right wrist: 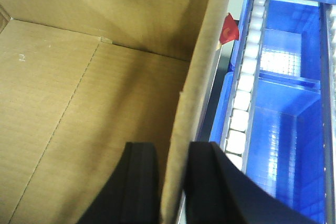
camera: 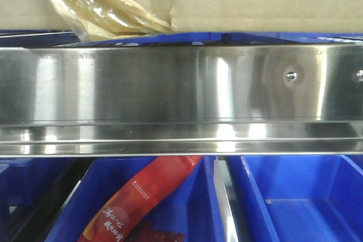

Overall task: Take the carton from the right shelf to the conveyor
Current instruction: 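Lift the carton with both grippers and pull it off the shelf, then hold the carton with both grippers while the base drives to the conveyor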

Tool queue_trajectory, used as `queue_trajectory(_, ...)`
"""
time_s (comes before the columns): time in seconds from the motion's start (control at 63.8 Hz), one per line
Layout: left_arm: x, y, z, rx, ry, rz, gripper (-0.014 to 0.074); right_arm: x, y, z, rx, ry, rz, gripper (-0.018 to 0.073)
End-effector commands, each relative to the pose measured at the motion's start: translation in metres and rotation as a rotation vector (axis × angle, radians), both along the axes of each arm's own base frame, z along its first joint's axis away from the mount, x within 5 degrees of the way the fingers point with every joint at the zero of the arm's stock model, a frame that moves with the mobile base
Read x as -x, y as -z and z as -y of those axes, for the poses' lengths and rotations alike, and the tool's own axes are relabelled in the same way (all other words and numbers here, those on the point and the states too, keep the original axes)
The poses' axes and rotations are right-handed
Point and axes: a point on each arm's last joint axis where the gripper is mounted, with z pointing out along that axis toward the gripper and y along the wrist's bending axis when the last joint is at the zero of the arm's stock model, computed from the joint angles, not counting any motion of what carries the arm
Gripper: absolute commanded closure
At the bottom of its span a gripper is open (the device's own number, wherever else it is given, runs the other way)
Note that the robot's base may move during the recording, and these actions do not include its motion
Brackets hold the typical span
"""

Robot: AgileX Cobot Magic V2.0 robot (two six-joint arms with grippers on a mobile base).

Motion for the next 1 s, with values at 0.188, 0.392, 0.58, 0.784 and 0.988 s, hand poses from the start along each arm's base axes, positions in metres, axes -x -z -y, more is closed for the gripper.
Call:
queue_trajectory(0.188, 0.0049, -0.0084, 0.0006, 0.028, 0.026, 0.058, 0.0613, 0.0012, -0.0065, 0.0028, -0.001, 0.0, 0.064, 0.0628)
queue_trajectory(0.392, 0.0049, -0.0084, 0.0006, 0.028, 0.026, 0.058, 0.0613, 0.0012, -0.0065, 0.0028, -0.001, 0.0, 0.064, 0.0628)
queue_trajectory(0.58, 0.0049, -0.0084, 0.0006, 0.028, 0.026, 0.058, 0.0613, 0.0013, -0.0065, 0.0027, -0.003, -0.001, 0.063, 0.0628)
queue_trajectory(0.784, 0.0046, -0.0087, 0.0, 0.022, 0.022, 0.063, 0.0613, -0.0007, -0.0056, 0.0012, -0.007, -0.004, 0.06, 0.0628)
queue_trajectory(0.988, 0.0045, -0.0087, -0.0002, 0.02, 0.02, 0.064, 0.0613, -0.0007, -0.0056, 0.0012, -0.007, -0.004, 0.06, 0.0628)
